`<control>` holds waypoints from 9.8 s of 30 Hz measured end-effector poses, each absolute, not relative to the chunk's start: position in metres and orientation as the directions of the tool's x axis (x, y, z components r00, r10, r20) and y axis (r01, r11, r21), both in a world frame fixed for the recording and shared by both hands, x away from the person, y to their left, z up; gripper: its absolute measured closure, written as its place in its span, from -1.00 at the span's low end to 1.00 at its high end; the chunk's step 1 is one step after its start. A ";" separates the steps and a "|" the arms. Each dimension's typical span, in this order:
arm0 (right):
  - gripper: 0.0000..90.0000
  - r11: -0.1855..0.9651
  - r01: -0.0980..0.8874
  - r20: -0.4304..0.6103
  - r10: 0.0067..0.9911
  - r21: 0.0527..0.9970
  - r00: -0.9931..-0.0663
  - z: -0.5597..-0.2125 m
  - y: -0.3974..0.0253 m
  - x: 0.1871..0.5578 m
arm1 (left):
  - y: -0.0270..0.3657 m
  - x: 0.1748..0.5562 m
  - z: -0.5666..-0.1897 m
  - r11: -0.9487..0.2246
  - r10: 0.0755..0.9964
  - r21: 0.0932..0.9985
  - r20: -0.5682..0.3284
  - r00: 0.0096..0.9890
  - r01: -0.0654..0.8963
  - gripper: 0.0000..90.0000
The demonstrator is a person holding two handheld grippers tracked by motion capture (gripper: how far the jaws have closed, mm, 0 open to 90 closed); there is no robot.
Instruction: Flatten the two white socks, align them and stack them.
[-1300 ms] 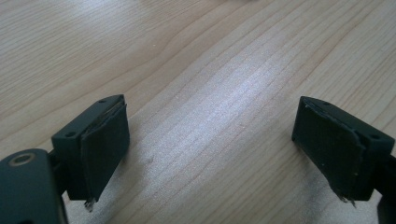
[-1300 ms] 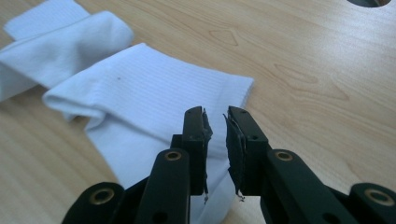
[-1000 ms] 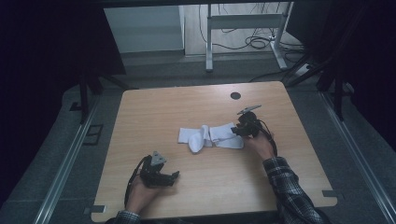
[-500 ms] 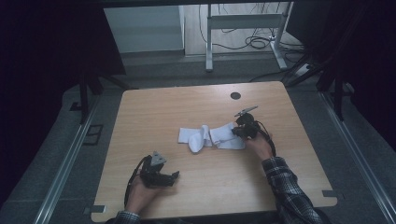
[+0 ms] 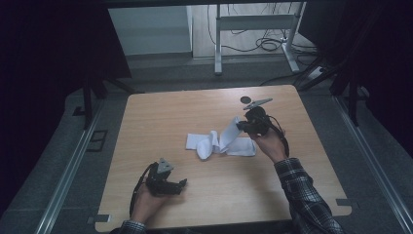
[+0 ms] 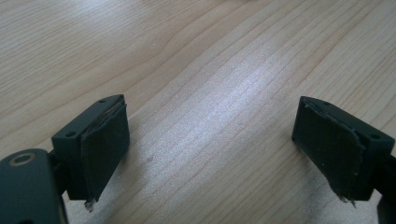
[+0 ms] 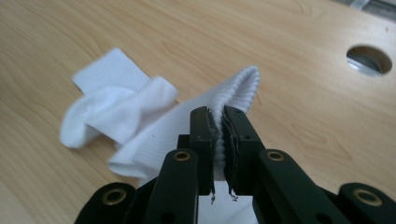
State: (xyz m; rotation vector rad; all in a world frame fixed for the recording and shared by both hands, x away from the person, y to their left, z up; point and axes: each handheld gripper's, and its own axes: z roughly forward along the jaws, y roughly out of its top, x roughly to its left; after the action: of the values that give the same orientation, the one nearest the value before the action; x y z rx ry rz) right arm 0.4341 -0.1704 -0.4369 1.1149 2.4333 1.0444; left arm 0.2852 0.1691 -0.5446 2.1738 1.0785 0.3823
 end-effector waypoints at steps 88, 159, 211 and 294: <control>0.40 0.274 0.695 0.075 0.901 0.665 -0.427 -0.499 -0.355 0.386 | 0.163 0.291 -0.541 -0.415 0.811 0.673 -0.031 0.585 0.612 -0.53; 0.81 0.341 0.708 0.020 0.894 0.619 -0.448 -0.517 -0.358 0.383 | -0.039 0.447 -0.528 -0.491 0.775 0.652 0.024 0.631 0.578 0.90; 0.76 0.556 0.554 0.084 0.655 0.620 -0.751 -0.509 -0.221 0.351 | 0.137 0.272 -0.517 -0.372 0.850 0.683 -0.021 0.526 0.628 0.82; -0.10 0.493 0.554 0.000 0.747 0.671 -0.665 -0.531 -0.293 0.370 | 0.028 0.408 -0.362 -0.303 0.783 0.826 -0.069 0.619 0.475 0.88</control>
State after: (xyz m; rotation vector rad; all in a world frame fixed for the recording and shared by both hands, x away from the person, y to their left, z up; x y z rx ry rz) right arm 0.3699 -0.2935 -0.5311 1.0994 2.4497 0.9440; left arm 0.4082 0.0278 -0.3616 1.9602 0.9940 0.4403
